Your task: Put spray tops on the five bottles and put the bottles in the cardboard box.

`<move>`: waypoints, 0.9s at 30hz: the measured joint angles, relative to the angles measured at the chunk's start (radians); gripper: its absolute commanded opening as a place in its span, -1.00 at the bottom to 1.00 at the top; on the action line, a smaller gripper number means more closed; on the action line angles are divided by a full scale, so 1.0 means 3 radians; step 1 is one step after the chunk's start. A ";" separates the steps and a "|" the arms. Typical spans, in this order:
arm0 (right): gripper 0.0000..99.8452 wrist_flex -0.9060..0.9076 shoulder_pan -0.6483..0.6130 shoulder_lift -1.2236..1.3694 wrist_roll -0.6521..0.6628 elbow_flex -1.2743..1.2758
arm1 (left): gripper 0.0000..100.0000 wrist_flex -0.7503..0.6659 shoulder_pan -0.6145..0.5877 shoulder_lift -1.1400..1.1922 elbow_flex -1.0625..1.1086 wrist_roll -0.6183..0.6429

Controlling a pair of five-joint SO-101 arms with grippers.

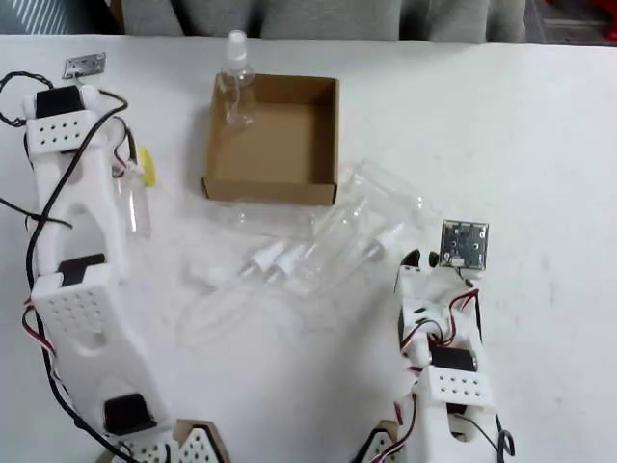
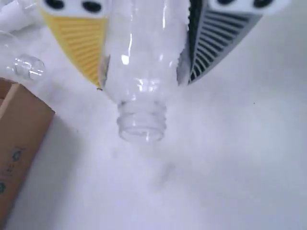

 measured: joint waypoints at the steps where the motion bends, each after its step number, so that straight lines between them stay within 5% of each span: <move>1: -0.87 0.0000 0.0000 0.0000 0.0000 0.0000 | -0.96 0.0000 0.0000 0.0000 0.0010 0.0000; 13: -0.87 0.0000 0.0000 0.0000 0.0000 0.0000 | -0.96 -0.0849 0.0000 -0.0102 0.1079 0.0000; 27: -0.87 0.0000 0.0000 0.0000 0.0000 0.0000 | -0.96 -0.2496 0.0005 -0.1734 0.3299 -0.0005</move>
